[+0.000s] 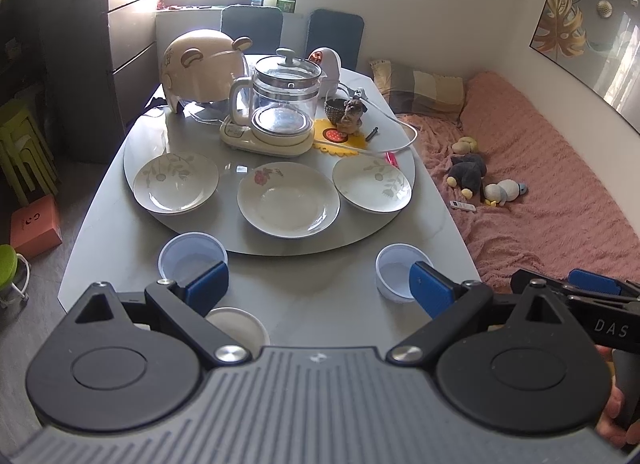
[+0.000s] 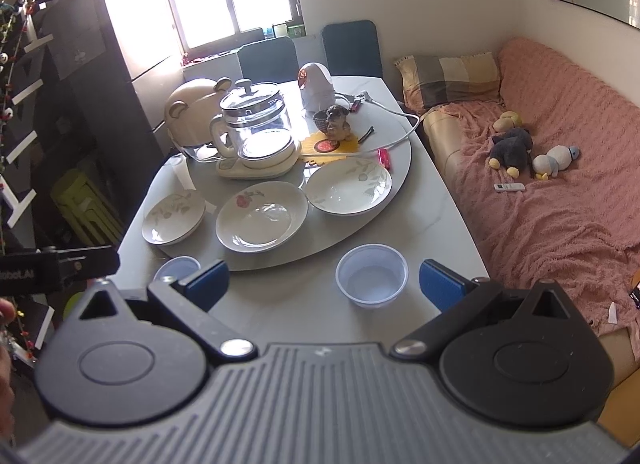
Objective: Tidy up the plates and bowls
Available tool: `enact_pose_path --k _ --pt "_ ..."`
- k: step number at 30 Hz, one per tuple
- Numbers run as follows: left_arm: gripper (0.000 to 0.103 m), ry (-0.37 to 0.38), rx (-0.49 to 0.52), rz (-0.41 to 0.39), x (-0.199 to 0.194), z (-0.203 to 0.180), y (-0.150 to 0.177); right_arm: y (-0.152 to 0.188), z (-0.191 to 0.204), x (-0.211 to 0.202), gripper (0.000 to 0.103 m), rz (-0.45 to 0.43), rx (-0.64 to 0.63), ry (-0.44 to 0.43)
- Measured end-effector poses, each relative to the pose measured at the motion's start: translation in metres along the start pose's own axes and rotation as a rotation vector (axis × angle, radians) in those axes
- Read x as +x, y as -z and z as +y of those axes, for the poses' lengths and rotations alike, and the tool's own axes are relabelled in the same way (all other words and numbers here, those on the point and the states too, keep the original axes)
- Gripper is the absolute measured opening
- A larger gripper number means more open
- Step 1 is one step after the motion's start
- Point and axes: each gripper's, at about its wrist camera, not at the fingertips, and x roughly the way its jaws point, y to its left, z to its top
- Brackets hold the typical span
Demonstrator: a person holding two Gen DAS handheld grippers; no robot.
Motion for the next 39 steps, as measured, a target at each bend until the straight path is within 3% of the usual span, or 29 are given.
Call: enact_pose_path --k 21,31,39 --pt "0.099 0.02 0.006 -0.005 -0.003 0.018 0.006 0.001 0.012 0.003 0.103 -0.022 0.002 -0.016" --pt "0.099 0.029 0.006 0.0 -0.008 0.053 0.007 -0.006 0.027 0.01 0.103 -0.025 0.063 0.001" --pt "0.099 0.012 0.068 -0.001 -0.019 0.087 0.008 0.0 0.056 0.014 0.103 -0.043 0.09 0.031"
